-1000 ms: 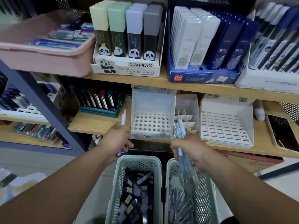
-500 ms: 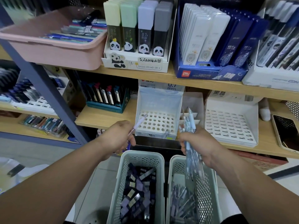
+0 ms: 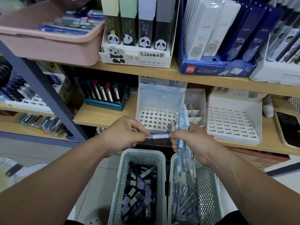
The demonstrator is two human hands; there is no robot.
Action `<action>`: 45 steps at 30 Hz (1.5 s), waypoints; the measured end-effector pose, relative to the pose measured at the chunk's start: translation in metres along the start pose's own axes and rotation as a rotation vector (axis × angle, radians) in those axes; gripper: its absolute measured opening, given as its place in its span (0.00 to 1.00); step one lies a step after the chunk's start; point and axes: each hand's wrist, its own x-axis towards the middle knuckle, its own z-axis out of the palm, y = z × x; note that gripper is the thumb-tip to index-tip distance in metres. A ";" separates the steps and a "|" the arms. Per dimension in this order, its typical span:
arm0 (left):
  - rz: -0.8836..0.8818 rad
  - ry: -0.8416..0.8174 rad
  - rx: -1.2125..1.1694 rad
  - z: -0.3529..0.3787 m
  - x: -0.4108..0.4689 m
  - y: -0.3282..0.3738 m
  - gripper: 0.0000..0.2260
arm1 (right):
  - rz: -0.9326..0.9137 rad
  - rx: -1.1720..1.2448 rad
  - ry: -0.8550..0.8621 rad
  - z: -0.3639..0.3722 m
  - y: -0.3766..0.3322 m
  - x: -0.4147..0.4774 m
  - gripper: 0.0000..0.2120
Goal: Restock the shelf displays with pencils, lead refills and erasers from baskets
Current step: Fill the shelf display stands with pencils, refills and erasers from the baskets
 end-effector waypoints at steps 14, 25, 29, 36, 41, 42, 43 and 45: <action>0.092 0.292 -0.756 0.002 0.007 0.010 0.13 | 0.073 0.023 0.022 0.006 0.005 0.003 0.08; 0.284 0.810 -0.213 -0.002 0.027 0.018 0.05 | 0.068 -0.038 0.108 -0.015 0.012 0.005 0.20; 0.293 0.900 -0.110 -0.001 0.043 0.022 0.03 | 0.056 -0.058 0.102 -0.020 0.015 0.008 0.15; 0.301 0.950 0.105 0.005 0.060 0.026 0.03 | 0.023 -0.111 0.066 -0.023 0.015 0.010 0.07; 0.271 0.917 0.143 0.007 0.068 0.021 0.05 | 0.004 -0.091 0.069 -0.028 0.015 0.012 0.06; 0.270 0.911 0.148 0.007 0.069 0.021 0.04 | -0.001 -0.084 0.067 -0.028 0.014 0.012 0.08; 0.271 0.907 0.152 0.008 0.069 0.021 0.03 | -0.002 -0.084 0.064 -0.029 0.014 0.012 0.09; 0.282 0.899 0.140 0.009 0.070 0.022 0.03 | -0.004 -0.097 0.053 -0.028 0.013 0.011 0.08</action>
